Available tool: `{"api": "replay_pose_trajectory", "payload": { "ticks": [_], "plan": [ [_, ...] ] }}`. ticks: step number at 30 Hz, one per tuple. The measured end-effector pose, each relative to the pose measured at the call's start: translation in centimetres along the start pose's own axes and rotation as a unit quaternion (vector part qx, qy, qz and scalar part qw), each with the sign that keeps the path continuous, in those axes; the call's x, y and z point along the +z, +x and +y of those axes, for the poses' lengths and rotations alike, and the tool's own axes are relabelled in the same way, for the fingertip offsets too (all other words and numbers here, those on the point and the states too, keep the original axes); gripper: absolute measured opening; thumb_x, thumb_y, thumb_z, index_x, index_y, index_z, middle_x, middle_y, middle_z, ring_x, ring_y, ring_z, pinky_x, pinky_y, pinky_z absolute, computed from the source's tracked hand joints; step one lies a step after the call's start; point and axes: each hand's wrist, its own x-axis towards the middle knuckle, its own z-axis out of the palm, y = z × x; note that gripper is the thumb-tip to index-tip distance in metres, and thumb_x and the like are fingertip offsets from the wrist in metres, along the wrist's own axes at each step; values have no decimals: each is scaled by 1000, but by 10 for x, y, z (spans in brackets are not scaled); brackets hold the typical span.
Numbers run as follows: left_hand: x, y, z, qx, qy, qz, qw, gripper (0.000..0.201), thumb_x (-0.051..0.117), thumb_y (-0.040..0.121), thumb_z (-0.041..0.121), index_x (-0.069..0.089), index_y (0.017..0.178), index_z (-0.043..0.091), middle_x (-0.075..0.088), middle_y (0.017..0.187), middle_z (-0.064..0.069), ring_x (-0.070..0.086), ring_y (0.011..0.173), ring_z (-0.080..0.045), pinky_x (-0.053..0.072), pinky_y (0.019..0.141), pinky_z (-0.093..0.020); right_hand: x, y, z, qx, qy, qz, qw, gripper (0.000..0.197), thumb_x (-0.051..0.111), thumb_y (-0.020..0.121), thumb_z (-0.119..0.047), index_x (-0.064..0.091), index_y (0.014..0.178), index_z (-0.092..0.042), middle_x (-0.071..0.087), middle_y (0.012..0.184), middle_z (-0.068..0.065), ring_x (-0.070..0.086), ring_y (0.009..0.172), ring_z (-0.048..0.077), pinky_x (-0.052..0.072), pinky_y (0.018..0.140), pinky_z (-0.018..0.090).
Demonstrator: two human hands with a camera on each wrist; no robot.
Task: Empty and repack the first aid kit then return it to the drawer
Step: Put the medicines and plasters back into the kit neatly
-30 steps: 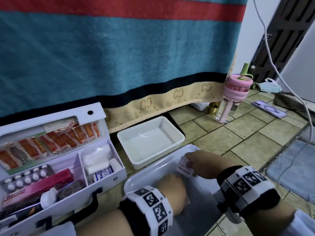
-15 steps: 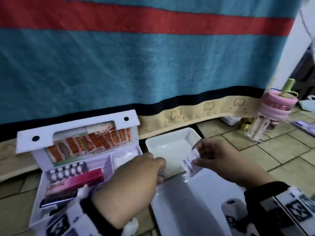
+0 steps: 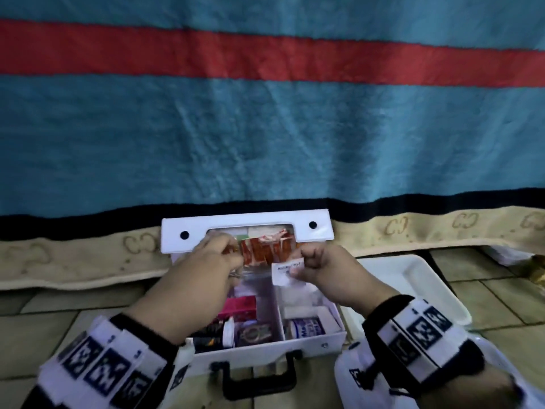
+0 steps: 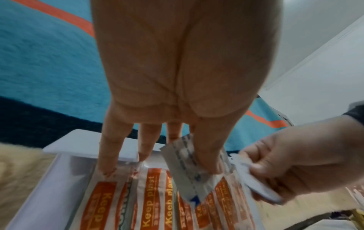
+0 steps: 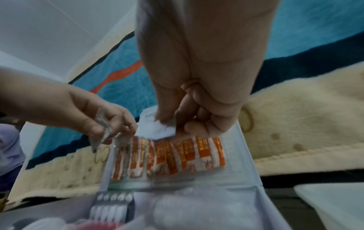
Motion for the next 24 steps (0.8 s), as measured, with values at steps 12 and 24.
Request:
{"api": "replay_pose_trajectory", "payload": {
  "ticks": [12, 24],
  "plan": [
    [0, -1, -7, -18, 55, -97, 994, 18, 57, 91, 25, 51, 76, 34, 22, 146, 13, -20, 145, -13, 0, 114, -58, 14, 25, -16, -113, 114, 201, 966, 19, 64, 86, -6, 71, 76, -22, 70, 71, -10, 62, 70, 0, 48, 70, 16],
    [-5, 4, -10, -13, 30, -99, 995, 37, 60, 89, 29, 40, 58, 32, 30, 131, 16, -11, 146, -7, -15, 115, -54, 22, 53, -13, -168, -235, 143, 947, 8, 75, 75, -11, 78, 79, -18, 69, 78, -11, 52, 93, 13, 34, 83, 6]
  ]
}}
